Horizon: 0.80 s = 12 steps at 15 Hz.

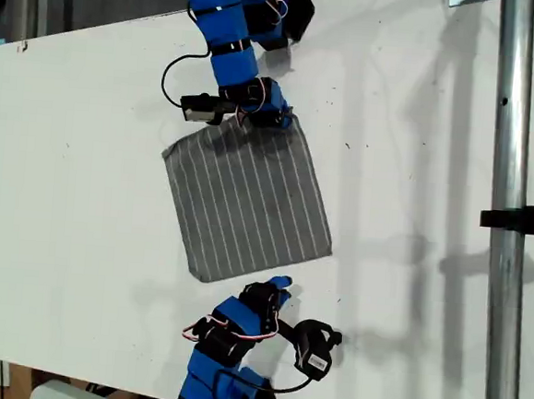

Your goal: Grasp corners of a towel and fold twice.

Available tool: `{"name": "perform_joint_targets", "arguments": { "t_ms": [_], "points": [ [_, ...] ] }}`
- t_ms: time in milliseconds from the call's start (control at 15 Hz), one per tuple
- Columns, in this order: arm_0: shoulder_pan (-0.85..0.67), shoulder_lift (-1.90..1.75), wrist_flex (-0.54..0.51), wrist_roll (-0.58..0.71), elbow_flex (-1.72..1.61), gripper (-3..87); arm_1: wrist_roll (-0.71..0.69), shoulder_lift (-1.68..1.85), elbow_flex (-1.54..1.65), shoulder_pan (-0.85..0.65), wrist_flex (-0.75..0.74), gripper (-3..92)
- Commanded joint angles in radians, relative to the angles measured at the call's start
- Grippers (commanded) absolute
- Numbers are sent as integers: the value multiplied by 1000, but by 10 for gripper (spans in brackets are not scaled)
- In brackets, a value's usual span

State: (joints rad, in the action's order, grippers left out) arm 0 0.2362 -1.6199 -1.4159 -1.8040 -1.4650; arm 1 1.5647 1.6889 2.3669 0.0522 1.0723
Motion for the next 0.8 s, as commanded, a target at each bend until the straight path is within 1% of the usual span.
{"name": "perform_joint_targets", "arguments": {
  "t_ms": [0,200,267,467,733],
  "points": [
    [20,-32,-6,-5,9,79,-25,-8,-3,23,-44,18],
    [21,-35,-6,-8,3,79,-31,32,-6,49,-57,-2],
    [23,-35,-6,-12,2,79,-31,74,-12,57,-37,-2],
    [25,-35,-2,-15,-3,79,-20,227,-71,80,104,-2],
    [26,-34,9,-12,-6,78,-15,308,-78,83,140,-2]
  ]
}}
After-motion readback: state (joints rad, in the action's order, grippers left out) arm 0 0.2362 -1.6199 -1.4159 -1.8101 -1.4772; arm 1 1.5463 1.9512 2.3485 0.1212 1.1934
